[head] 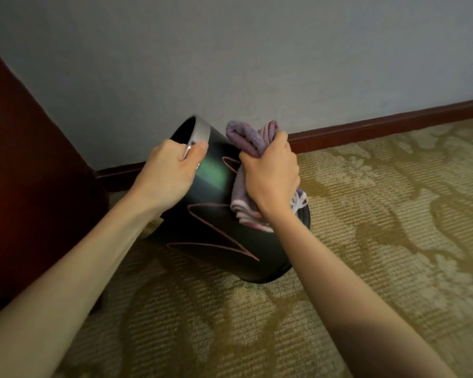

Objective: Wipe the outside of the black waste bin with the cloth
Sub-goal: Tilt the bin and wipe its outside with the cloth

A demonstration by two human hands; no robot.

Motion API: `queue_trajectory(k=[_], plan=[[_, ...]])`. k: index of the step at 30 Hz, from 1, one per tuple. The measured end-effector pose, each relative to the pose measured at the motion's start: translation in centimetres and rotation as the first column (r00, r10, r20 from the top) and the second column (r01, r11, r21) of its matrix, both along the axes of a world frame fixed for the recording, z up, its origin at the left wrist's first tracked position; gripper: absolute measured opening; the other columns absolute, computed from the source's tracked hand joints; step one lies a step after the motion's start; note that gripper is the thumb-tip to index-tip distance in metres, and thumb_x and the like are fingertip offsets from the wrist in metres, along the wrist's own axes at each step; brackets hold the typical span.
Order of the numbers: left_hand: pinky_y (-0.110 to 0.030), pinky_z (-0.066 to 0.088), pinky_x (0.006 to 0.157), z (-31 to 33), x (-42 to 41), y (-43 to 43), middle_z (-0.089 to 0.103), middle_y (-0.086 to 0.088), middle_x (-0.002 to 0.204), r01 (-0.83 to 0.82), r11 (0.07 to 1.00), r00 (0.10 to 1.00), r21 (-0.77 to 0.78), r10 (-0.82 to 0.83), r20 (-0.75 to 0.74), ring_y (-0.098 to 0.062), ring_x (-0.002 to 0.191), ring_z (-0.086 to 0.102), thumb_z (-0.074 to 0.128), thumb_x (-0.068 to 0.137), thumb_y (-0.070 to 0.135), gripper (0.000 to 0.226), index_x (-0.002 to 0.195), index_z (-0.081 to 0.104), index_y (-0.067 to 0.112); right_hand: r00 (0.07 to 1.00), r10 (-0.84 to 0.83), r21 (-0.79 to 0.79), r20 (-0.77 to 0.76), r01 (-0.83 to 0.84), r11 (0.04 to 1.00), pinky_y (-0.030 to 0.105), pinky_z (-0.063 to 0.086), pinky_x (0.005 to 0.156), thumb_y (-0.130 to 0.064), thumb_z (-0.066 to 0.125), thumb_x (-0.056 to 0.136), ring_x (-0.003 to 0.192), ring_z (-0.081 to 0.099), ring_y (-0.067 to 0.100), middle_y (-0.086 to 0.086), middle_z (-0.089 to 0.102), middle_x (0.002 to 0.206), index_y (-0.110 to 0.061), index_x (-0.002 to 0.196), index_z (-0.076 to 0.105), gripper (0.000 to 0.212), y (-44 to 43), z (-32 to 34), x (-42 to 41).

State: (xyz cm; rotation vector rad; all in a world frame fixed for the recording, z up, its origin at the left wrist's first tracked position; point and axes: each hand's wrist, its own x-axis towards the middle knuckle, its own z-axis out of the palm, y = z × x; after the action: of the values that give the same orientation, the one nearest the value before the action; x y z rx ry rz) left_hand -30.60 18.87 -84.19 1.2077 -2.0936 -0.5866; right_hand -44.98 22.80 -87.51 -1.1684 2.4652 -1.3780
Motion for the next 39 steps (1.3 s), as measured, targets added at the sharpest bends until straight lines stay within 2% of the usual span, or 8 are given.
queue_trajectory(k=[8,14,21,23,25,29,35,39], plan=[[-0.029,0.015,0.044,-0.2,0.7,1.2,0.022,0.006,0.044,0.053,0.998,0.998,0.025,-0.052,-0.028,-0.01,0.037,0.024,0.044,0.096,0.034,0.054,0.048,0.025,0.017,0.988,0.025,0.227,0.154,-0.06,0.972,0.037,0.04,0.079,-0.04,0.065,0.077,0.111,0.057,0.039,0.016,0.062,0.119,-0.01,0.115,0.056,0.049,-3.8,1.2,-2.3],[-0.036,0.022,0.046,-0.1,0.2,0.8,0.03,0.001,0.045,-0.023,1.0,1.0,-0.009,0.023,0.006,-0.017,0.042,0.03,0.044,0.094,0.038,0.054,0.049,0.032,0.012,0.989,-0.048,-0.012,0.14,0.05,0.999,0.039,0.042,0.071,-0.034,0.06,0.077,0.098,0.056,0.036,0.01,0.063,0.104,-0.014,0.099,0.047,0.032,-0.6,0.8,0.3],[-0.034,0.016,0.043,0.5,-2.0,0.4,0.041,-0.017,0.051,-0.039,0.998,0.998,-0.051,0.036,-0.043,-0.03,0.061,0.049,0.048,0.092,0.027,0.05,0.048,0.026,0.019,0.994,-0.104,-0.203,0.035,0.109,0.973,0.041,0.043,0.076,-0.027,0.064,0.075,0.101,0.046,0.029,0.01,0.056,0.106,-0.009,0.107,0.048,0.04,3.5,-0.6,4.3],[-0.035,0.015,0.044,0.7,-2.3,0.5,0.046,-0.016,0.059,-0.027,0.998,0.999,-0.06,0.024,-0.038,-0.026,0.067,0.051,0.047,0.092,0.024,0.049,0.049,0.024,0.02,0.995,-0.096,-0.19,-0.002,0.094,0.977,0.039,0.039,0.076,-0.027,0.064,0.075,0.102,0.043,0.027,0.011,0.055,0.108,-0.006,0.109,0.048,0.043,3.7,-0.8,4.3],[-0.034,0.016,0.042,0.9,-2.4,0.7,0.035,-0.013,0.045,-0.01,1.0,1.0,-0.03,0.01,0.007,-0.037,0.055,0.043,0.045,0.093,0.028,0.05,0.049,0.026,0.014,0.994,-0.112,-0.166,-0.007,0.109,0.98,0.036,0.036,0.073,-0.029,0.066,0.076,0.103,0.042,0.026,0.011,0.054,0.109,-0.006,0.109,0.047,0.044,3.6,-0.7,3.9],[-0.035,0.015,0.047,0.9,-2.8,1.5,0.035,-0.005,0.045,0.059,0.998,0.998,-0.001,-0.059,0.036,-0.027,0.049,0.035,0.043,0.094,0.035,0.054,0.049,0.032,0.008,0.992,-0.12,-0.126,0.032,0.123,0.984,0.038,0.037,0.072,-0.032,0.065,0.078,0.105,0.045,0.031,0.013,0.056,0.11,-0.007,0.108,0.045,0.043,3.3,-0.1,2.4],[-0.021,0.024,0.039,0.6,-3.1,2.9,0.027,0.001,0.039,0.12,0.991,0.992,-0.055,-0.118,0.038,-0.007,0.037,0.036,0.043,0.095,0.035,0.056,0.046,0.028,0.013,0.98,-0.073,0.05,0.188,0.065,0.997,0.04,0.039,0.078,-0.035,0.056,0.083,0.109,0.053,0.035,0.014,0.06,0.116,-0.01,0.114,0.046,0.041,0.4,2.0,-1.5],[-0.019,0.023,0.036,0.1,-2.9,3.5,0.034,0.002,0.037,0.145,0.989,0.989,-0.024,-0.144,0.005,-0.007,0.034,0.034,0.042,0.095,0.038,0.055,0.046,0.03,0.015,0.957,0.01,0.169,0.29,-0.062,0.984,0.036,0.041,0.082,-0.032,0.057,0.082,0.112,0.056,0.036,0.011,0.061,0.124,-0.014,0.129,0.05,0.05,-2.0,3.1,-3.4]])
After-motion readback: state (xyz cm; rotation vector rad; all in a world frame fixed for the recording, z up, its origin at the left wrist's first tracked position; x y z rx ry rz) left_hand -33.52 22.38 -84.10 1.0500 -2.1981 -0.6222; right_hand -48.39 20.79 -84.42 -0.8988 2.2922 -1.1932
